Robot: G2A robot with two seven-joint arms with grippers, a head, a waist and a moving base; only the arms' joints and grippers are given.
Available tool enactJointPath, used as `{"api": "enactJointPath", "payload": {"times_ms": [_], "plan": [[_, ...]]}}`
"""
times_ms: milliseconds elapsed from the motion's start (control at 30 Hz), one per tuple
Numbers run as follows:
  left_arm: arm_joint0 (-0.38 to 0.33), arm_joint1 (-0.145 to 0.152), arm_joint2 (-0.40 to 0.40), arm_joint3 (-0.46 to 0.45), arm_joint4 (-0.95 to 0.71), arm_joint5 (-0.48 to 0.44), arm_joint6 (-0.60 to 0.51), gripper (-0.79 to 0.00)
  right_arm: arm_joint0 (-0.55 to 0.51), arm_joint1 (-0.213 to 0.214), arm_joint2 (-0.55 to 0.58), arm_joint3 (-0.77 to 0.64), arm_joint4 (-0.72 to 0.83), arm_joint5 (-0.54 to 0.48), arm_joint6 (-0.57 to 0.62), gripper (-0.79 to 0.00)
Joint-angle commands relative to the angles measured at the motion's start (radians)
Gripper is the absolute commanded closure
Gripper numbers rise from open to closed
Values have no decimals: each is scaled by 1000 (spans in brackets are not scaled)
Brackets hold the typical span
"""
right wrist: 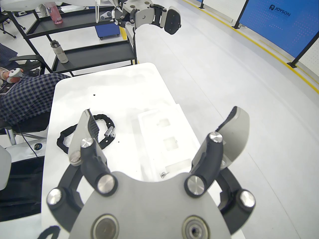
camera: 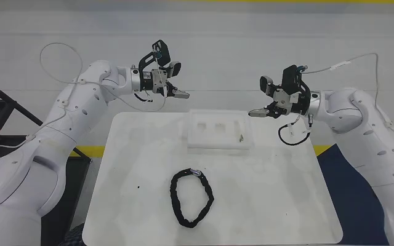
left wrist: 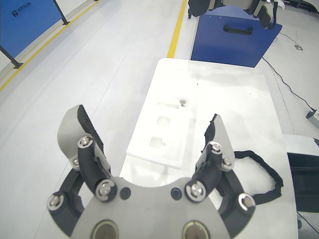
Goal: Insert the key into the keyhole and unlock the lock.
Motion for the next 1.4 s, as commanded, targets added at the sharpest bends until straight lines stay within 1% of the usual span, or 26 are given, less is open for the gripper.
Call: {"api": "enactJointPath", "payload": {"times_ms": [0, 833, 967, 1100, 1233, 1300, 1367], "plan": [[0, 0, 0, 0, 0, 0, 0, -785, 0, 0, 0, 0, 0, 0, 0, -784], [0, 0, 0, 0, 0, 0, 0, -785, 0, 0, 0, 0, 0, 0, 0, -784], [0, 0, 0, 0, 0, 0, 0, -785, -23, -4, -6, -12, -16, 55, -6, -785], [0, 0, 0, 0, 0, 0, 0, -785, -19, -16, -27, 14, 1, 102, 14, -785], [0, 0, 0, 0, 0, 0, 0, -785, -11, -38, -71, 63, 31, 206, 51, -785], [0, 0, 0, 0, 0, 0, 0, -785, -5, -53, -94, 92, 30, 293, 61, -785], [0, 0, 0, 0, 0, 0, 0, -785, -4, -67, -117, 122, 40, 337, 64, -785]]}}
